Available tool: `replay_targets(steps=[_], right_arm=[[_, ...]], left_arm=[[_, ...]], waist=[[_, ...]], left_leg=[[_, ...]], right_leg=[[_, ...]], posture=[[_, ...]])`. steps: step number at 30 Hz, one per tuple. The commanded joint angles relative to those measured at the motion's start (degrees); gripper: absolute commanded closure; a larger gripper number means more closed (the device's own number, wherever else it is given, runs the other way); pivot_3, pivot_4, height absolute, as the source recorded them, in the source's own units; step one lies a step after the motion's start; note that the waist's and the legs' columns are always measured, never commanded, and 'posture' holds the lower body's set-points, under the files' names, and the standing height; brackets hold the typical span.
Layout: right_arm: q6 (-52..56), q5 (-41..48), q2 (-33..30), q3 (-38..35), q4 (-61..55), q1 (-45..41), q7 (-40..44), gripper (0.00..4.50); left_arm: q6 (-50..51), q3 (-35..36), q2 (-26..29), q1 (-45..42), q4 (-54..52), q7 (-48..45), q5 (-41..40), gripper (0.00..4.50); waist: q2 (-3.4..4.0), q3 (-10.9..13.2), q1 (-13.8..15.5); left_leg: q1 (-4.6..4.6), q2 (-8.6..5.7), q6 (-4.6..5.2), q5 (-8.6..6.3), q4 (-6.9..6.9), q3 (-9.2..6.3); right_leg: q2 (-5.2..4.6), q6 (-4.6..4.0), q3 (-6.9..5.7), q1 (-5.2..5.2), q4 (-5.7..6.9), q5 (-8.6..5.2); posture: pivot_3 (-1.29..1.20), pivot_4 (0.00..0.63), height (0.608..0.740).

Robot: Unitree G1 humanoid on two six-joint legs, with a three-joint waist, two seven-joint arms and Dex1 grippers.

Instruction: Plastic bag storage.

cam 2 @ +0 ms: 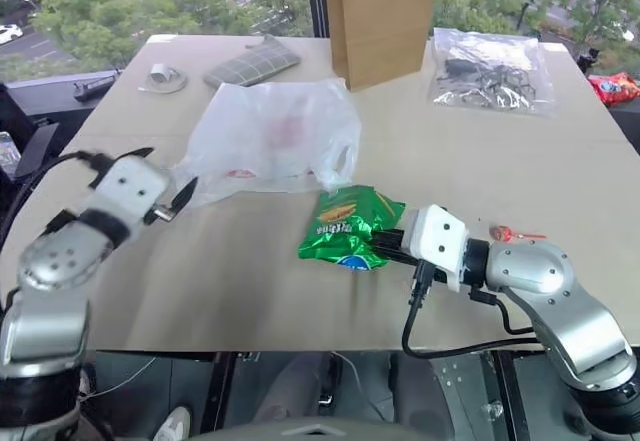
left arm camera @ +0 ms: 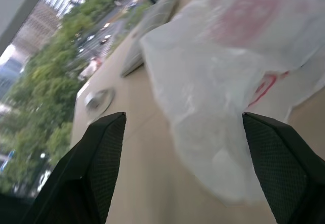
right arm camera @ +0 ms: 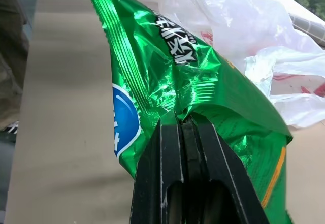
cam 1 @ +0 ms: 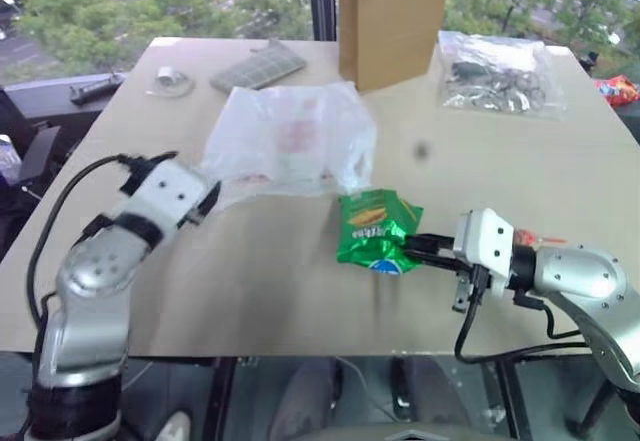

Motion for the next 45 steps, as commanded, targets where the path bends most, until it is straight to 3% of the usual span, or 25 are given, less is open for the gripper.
replay_targets(steps=[1, 6, 17, 20, 22, 27, 34, 45], right_arm=[[-1.56, 0.82, -0.05, -1.53, -1.63, -0.18, 0.1, 4.5], [-1.58, 1.21, -0.24, -1.55, -1.68, -0.15, 0.44, 4.5], [0.59, 1.81, -0.76, -2.87, -4.81, 2.23, -1.75, 4.5], [1.28, 1.94, -0.92, -3.35, -5.83, 3.26, -2.54, 4.5], [1.77, 2.1, -1.09, -4.04, -6.59, 4.21, -2.94, 4.5], [2.56, 3.04, -1.72, -6.69, -8.51, 7.71, -3.96, 4.5], [3.12, 6.01, -2.83, -8.35, -9.65, 8.77, -2.95, 4.5], [6.74, 15.09, -5.27, -17.28, -10.88, 7.38, -4.15, 4.5]], left_arm=[[-1.26, 2.87, -2.21, 4.86, -4.65, 0.67, -2.65, 0.75], [1.7, -2.29, -2.25, 4.71, -1.74, 0.27, -2.46, 0.75], [9.11, -12.39, -3.05, -11.06, 11.76, 3.92, -0.52, 0.75], [9.31, -12.75, -3.87, -14.1, 13.04, 2.69, -3.08, 1.52], [11.09, -9.84, -5.99, -16.87, 11.03, 0.12, -10.04, 2.39], [32.11, 2.06, -7.51, -27.9, 5.51, -3.76, -32.05, 4.44], [46.94, 8.82, -6.55, -35.97, 7.1, -0.54, -44.02, 4.44], [53.84, 11.73, -4.16, -36.04, 8.06, 1.88, -52.28, 4.44]], waist=[[0.01, -0.01, 0.06], [0.01, -0.03, 0.03], [0.01, -0.03, -0.24], [0.02, -0.03, -0.23], [0.01, -0.03, -0.18], [-0.04, 0.0, -0.19], [0.03, -0.04, -0.49], [0.01, -0.03, -0.2]], left_leg=[[0.08, 0.0, -0.01, -0.01, 0.01, -0.04], [0.22, -0.01, -0.06, -0.05, 0.01, -0.14], [0.23, 0.0, 0.02, 0.0, -0.01, -0.15], [0.22, 0.0, 0.01, -0.01, -0.02, -0.13], [0.2, 0.0, 0.01, -0.01, -0.02, -0.15], [0.02, 0.0, 0.0, 0.0, 0.07, -0.39], [0.23, 0.02, -0.09, 0.04, -0.01, -0.2], [0.23, 0.02, -0.24, 0.13, 0.0, -0.19]], right_leg=[[-0.01, 0.0, -0.03, 0.14, -0.07, 0.0], [0.02, 0.0, -0.2, 0.4, -0.24, 0.0], [0.13, 0.01, -0.42, 0.39, -0.23, 0.0], [0.11, 0.01, -0.37, 0.37, -0.26, 0.0], [0.08, 0.0, -0.39, 0.36, -0.27, 0.01], [0.05, 0.01, -0.51, 0.35, -0.34, 0.01], [0.36, 0.02, -0.44, 0.41, -0.3, 0.0], [0.23, 0.01, -0.37, 0.41, -0.3, 0.0]], posture=[[0.0, 0.15, 0.74], [0.0, 0.15, 0.74], [0.0, 0.15, 0.74], [0.0, 0.15, 0.74], [0.0, 0.15, 0.74], [0.0, 0.15, 0.74], [0.0, 0.15, 0.74], [0.0, 0.15, 0.74]])
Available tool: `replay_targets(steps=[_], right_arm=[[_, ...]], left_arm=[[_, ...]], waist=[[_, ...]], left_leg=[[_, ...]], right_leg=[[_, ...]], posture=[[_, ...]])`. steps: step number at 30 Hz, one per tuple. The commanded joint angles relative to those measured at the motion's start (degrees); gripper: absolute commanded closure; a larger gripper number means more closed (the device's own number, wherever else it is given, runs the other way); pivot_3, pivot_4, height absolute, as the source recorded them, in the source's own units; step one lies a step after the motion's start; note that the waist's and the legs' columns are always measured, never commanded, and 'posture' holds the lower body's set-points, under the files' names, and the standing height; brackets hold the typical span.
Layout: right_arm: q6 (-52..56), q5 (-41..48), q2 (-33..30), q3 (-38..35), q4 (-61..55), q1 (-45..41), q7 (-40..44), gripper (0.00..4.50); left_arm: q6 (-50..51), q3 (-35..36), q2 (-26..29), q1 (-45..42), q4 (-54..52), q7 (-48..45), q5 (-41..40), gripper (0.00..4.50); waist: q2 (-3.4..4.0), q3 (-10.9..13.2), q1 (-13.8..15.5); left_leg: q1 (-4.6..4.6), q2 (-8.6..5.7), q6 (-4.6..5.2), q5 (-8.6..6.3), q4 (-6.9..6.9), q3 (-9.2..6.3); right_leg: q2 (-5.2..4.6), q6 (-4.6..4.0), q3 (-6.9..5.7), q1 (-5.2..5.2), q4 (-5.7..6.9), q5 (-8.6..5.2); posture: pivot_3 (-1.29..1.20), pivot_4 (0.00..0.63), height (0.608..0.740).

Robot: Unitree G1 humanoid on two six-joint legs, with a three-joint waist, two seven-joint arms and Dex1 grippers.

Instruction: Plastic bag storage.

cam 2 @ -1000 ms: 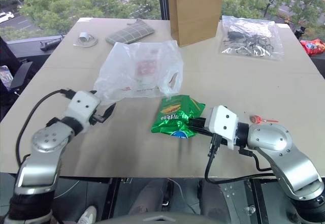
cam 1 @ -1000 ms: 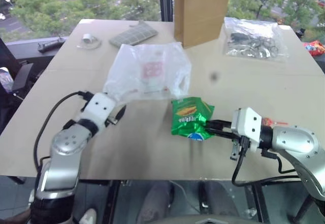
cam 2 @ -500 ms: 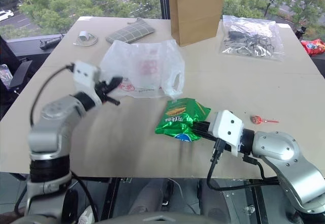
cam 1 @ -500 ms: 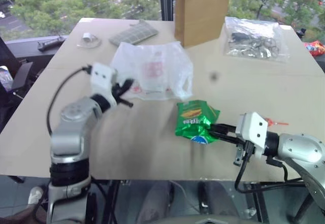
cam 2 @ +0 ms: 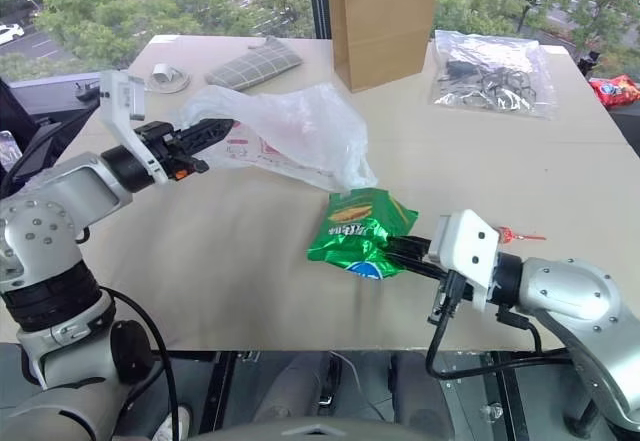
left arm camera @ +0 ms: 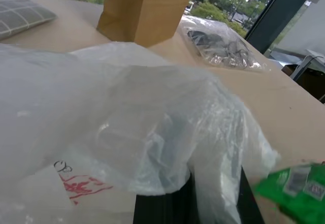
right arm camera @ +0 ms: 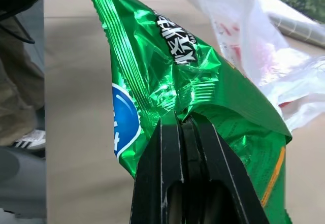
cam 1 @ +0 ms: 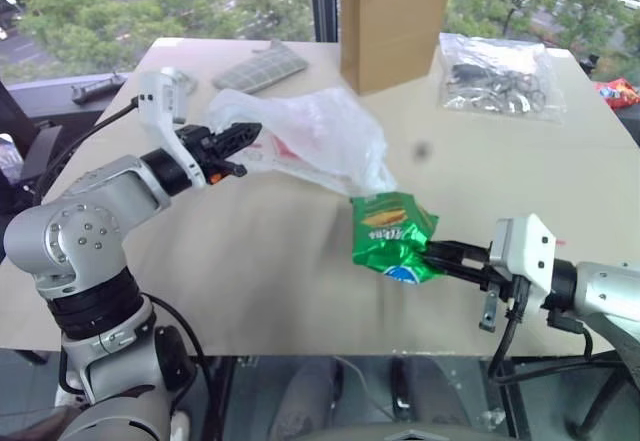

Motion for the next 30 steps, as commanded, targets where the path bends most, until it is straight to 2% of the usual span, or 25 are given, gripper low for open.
replay_targets(steps=[1, 6, 13, 19, 23, 30], right_arm=[[1.23, 5.71, -0.85, -5.39, -1.77, -0.37, -0.42, 4.5], [3.71, 13.68, -1.9, -6.94, -3.3, -2.09, -1.27, 4.5], [3.19, 12.08, -0.14, -0.88, -1.8, -8.2, -4.53, 4.5], [2.67, 12.11, 5.11, 6.44, 2.07, -16.02, -4.32, 4.5], [2.66, 11.73, 7.0, 8.84, 4.29, -19.12, -3.2, 4.5], [-0.59, 7.2, 14.69, 14.12, 13.99, -24.15, -2.28, 4.5]], left_arm=[[1.05, 2.43, 0.96, -1.09, -0.27, 1.08, -3.06, 4.44], [1.74, 2.54, 0.76, -2.42, 0.06, 3.11, -5.22, 4.44], [2.47, 2.07, 0.25, -3.22, -1.13, 6.16, -8.69, 4.44], [2.21, 1.17, 0.07, -4.06, -1.43, 8.17, -10.76, 4.44], [1.93, 1.05, 0.28, -4.47, -1.33, 9.02, -12.26, 4.44], [3.43, 2.32, 2.93, -0.5, -3.2, 7.42, -17.3, 4.44]], waist=[[0.0, 0.0, 0.03], [0.0, 0.0, 0.02], [-0.01, 0.01, -0.01], [-0.01, 0.01, -0.1], [-0.01, 0.01, -0.05], [0.0, 0.01, -0.4]], left_leg=[[0.0, 0.0, 0.0, 0.0, 0.0, 0.0], [-0.01, 0.0, 0.06, -0.04, 0.0, 0.0], [-0.01, 0.0, -0.01, 0.01, 0.0, 0.01], [-0.02, 0.0, -0.02, 0.01, -0.01, 0.02], [-0.04, -0.01, -0.03, 0.02, -0.01, 0.0], [-0.03, 0.0, -0.04, 0.01, -0.06, 0.02]], right_leg=[[-0.01, 0.0, 0.0, 0.0, 0.0, 0.0], [-0.04, -0.01, 0.05, -0.01, -0.01, 0.0], [-0.06, -0.01, 0.17, -0.01, -0.01, 0.0], [-0.05, -0.02, 0.2, -0.02, -0.02, 0.0], [-0.06, -0.02, 0.19, -0.03, -0.04, 0.01], [-0.02, -0.03, 0.2, -0.06, -0.05, 0.01]], posture=[[0.0, 0.15, 0.74], [0.0, 0.15, 0.74], [0.0, 0.15, 0.74], [0.0, 0.15, 0.74], [0.0, 0.15, 0.74], [0.0, 0.15, 0.74]])
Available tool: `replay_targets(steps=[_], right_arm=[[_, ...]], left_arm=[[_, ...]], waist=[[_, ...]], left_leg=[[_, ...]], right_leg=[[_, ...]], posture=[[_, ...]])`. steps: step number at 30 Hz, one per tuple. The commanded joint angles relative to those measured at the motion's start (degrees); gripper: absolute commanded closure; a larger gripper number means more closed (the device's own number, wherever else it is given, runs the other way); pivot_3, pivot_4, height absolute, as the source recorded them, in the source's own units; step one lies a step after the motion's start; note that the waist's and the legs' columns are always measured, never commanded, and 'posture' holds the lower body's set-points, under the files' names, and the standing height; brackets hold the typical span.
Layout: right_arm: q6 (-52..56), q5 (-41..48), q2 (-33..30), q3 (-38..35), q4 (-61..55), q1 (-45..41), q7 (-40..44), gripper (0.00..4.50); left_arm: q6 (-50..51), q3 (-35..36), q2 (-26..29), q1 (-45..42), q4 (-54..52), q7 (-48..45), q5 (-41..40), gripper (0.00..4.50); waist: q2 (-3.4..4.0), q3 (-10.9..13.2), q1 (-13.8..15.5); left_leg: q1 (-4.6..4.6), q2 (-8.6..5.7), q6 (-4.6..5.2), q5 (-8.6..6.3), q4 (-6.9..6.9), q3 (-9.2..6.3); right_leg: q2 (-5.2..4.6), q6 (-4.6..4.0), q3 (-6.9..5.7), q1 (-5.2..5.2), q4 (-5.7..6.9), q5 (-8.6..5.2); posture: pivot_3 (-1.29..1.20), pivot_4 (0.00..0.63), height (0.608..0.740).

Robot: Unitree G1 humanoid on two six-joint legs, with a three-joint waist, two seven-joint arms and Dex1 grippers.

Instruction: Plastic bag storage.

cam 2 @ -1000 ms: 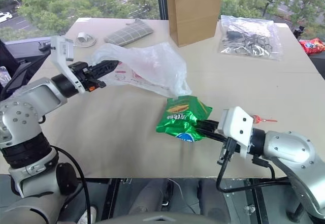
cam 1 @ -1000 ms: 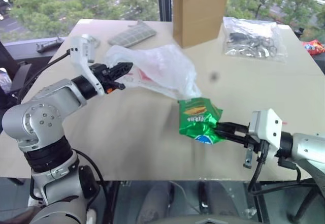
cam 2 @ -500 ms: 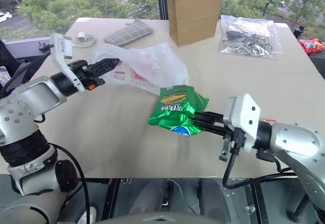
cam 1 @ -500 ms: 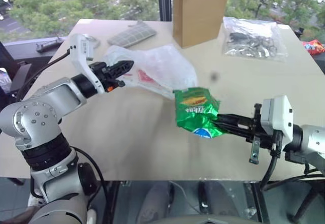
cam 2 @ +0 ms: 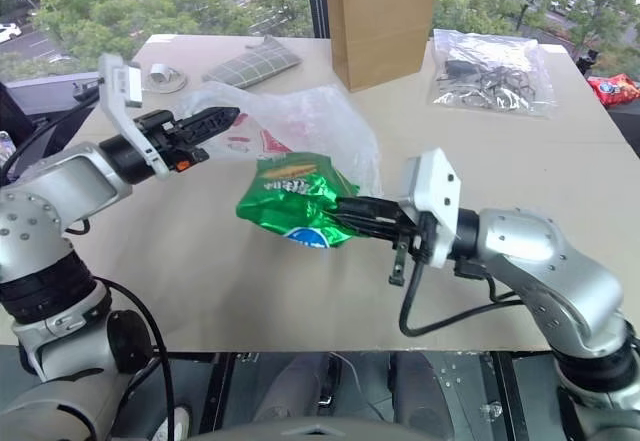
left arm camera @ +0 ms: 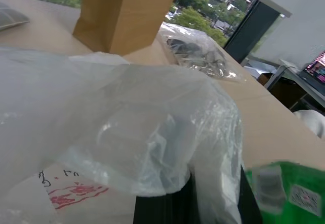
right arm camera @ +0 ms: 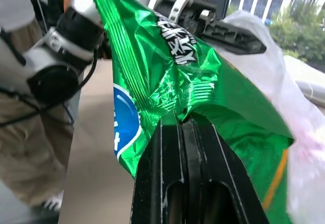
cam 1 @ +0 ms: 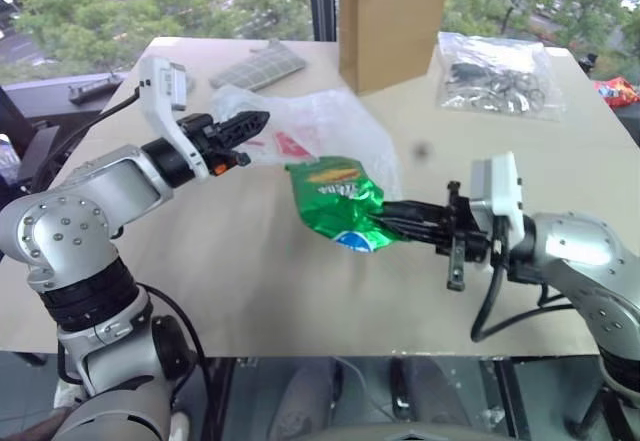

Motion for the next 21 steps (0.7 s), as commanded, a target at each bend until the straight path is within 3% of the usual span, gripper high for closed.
replay_targets(steps=[1, 7, 14, 18, 21], right_arm=[[-3.34, -2.63, 3.47, 1.95, 3.77, -2.49, 0.34, 4.5], [-7.97, -8.62, 9.03, 7.65, 11.88, -4.19, 3.67, 4.5], [-12.46, -19.01, 9.19, 10.91, 17.62, -4.48, 3.33, 4.5], [-7.61, -11.84, 7.89, 9.29, 13.15, -2.17, 7.77, 4.5], [-7.88, -14.54, 8.02, 11.78, 14.0, -2.43, 7.91, 4.5]], left_arm=[[0.56, 1.39, 2.21, 2.4, -3.03, -1.03, -3.72, 4.44], [0.57, 2.35, 2.76, 4.57, -3.68, 1.16, -8.04, 4.44], [0.21, 2.47, 2.91, 6.91, -4.64, 5.13, -14.56, 4.44], [-0.68, 1.79, 2.87, 8.1, -4.62, 7.18, -18.24, 4.44], [-1.54, 0.88, 3.25, 8.6, -4.5, 8.15, -20.06, 4.44]], waist=[[0.0, 0.0, -0.13], [0.03, 0.02, -0.06], [0.03, 0.02, -0.03], [0.03, 0.02, 0.05], [0.03, 0.02, 0.0]], left_leg=[[0.01, 0.0, -0.01, 0.0, -0.02, 0.0], [0.01, 0.0, -0.03, 0.0, -0.02, -0.01], [0.02, -0.01, -0.06, -0.02, -0.02, 0.01], [0.02, -0.01, -0.07, -0.02, -0.02, 0.01], [0.01, -0.01, -0.09, -0.04, -0.02, -0.01]], right_leg=[[0.01, -0.01, 0.02, -0.01, 0.01, 0.0], [0.05, -0.02, 0.02, -0.02, 0.03, 0.01], [0.06, -0.02, 0.02, -0.05, 0.04, 0.01], [0.06, -0.02, 0.04, -0.07, 0.08, 0.01], [0.04, -0.03, 0.12, -0.06, 0.07, 0.01]], posture=[[0.0, 0.15, 0.74], [0.0, 0.15, 0.74], [0.0, 0.15, 0.74], [0.0, 0.15, 0.74], [0.0, 0.15, 0.74]])
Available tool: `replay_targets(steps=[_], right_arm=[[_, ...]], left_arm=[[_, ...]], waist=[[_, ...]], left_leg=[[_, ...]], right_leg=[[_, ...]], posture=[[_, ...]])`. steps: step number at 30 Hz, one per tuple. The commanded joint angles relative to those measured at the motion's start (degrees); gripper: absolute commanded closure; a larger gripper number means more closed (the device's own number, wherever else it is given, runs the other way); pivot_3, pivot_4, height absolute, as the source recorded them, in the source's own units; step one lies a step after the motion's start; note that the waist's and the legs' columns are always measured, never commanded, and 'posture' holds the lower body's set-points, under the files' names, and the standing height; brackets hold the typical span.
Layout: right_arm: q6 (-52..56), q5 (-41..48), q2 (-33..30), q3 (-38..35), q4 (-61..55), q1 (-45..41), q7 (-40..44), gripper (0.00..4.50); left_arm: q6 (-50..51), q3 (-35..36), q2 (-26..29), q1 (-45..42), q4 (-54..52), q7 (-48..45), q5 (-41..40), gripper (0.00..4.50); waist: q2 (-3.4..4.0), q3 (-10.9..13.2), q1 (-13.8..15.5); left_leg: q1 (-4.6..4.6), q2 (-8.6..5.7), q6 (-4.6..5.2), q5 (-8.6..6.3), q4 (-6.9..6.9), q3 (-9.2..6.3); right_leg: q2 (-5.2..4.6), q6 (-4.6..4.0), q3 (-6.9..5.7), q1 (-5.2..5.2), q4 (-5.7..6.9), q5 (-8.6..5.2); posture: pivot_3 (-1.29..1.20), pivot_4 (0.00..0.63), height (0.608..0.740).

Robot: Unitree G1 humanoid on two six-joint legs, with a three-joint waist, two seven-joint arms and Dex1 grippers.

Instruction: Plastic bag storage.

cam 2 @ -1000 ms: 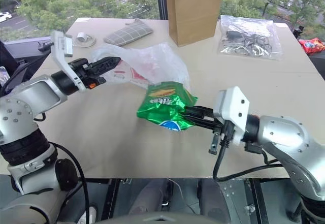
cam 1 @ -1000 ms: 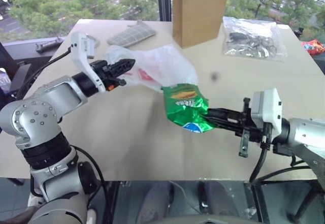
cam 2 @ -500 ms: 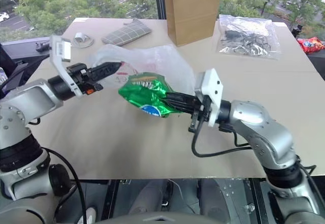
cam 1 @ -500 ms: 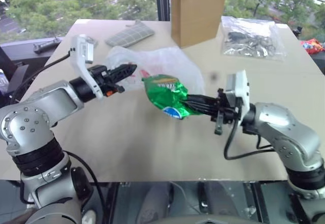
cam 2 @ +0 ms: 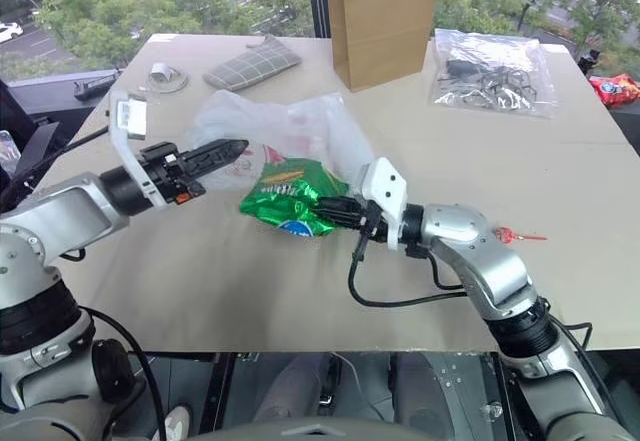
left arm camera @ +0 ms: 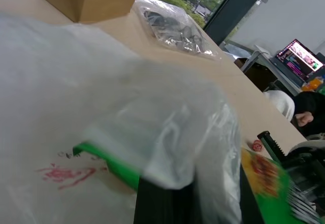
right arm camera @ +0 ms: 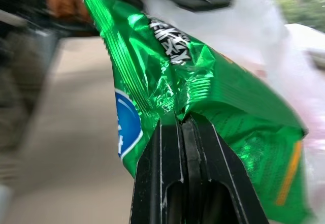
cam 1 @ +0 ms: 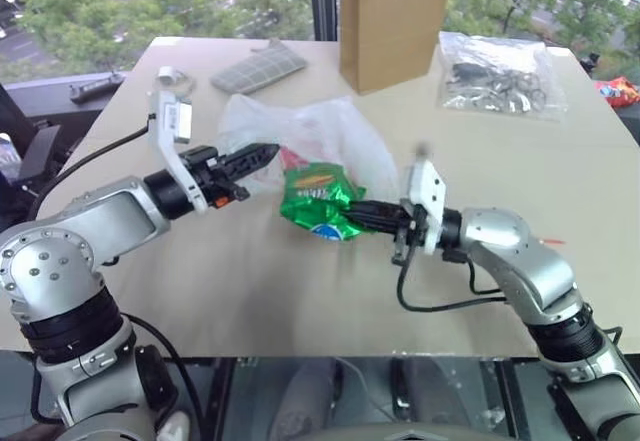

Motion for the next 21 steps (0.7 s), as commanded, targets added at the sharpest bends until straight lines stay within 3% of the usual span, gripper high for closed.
replay_targets(steps=[1, 5, 9, 14, 17, 21], right_arm=[[-1.31, -3.25, 1.34, 1.88, 0.12, -1.25, -0.94, 4.5], [-9.61, -15.42, 7.57, -0.53, 12.75, -6.4, -13.82, 4.5], [-13.27, -16.79, 10.62, -6.6, 16.19, -8.69, -19.9, 4.5], [-13.17, -15.47, 11.06, -9.23, 13.93, -7.9, -19.57, 4.5], [-10.39, -10.59, 7.38, -5.58, 6.9, -3.48, -9.88, 4.5], [-11.75, -18.93, 6.52, -1.15, 9.98, -4.03, -12.63, 4.5]], left_arm=[[-2.32, -0.24, 1.31, 0.22, -1.98, 1.01, -3.53, 4.44], [-2.33, -1.21, 2.98, 2.41, -2.57, 0.57, -7.59, 4.44], [-3.62, -1.09, 5.22, 6.53, -2.92, -0.31, -9.37, 4.44], [-6.53, -2.16, 6.07, 7.83, -2.54, 0.88, -10.62, 4.44], [-8.41, -3.06, 6.05, 6.77, -1.23, 1.77, -11.46, 4.44], [-9.73, -5.0, 6.38, 5.6, -1.35, 1.98, -13.12, 4.44]], waist=[[0.0, 0.0, -0.14], [0.0, 0.0, -0.84], [0.04, 0.02, -0.98], [0.04, 0.02, -1.2], [0.04, 0.02, -1.11], [0.03, 0.02, -1.47]], left_leg=[[0.01, 0.0, 0.0, 0.0, 0.0, 0.0], [0.16, 0.01, -0.04, 0.02, -0.05, 0.14], [0.29, 0.0, -0.07, 0.03, -0.08, 0.22], [0.37, 0.0, -0.07, 0.03, -0.28, 0.23], [0.47, 0.0, -0.06, 0.03, -0.49, 0.26], [0.57, 0.01, -0.06, 0.03, -0.7, 0.35]], right_leg=[[0.01, 0.0, 0.0, 0.01, 0.0, 0.0], [0.04, -0.02, 0.01, 0.02, 0.14, 0.0], [0.08, -0.04, 0.07, 0.05, 0.27, 0.0], [0.06, -0.05, 0.12, 0.05, 0.23, 0.0], [0.04, -0.06, 0.16, 0.07, 0.18, -0.01], [0.05, -0.05, 0.24, 0.1, 0.03, 0.0]], posture=[[0.0, 0.15, 0.74], [0.0, 0.15, 0.74], [0.0, 0.15, 0.74], [0.0, 0.15, 0.74], [0.0, 0.15, 0.74], [0.0, 0.15, 0.74]])
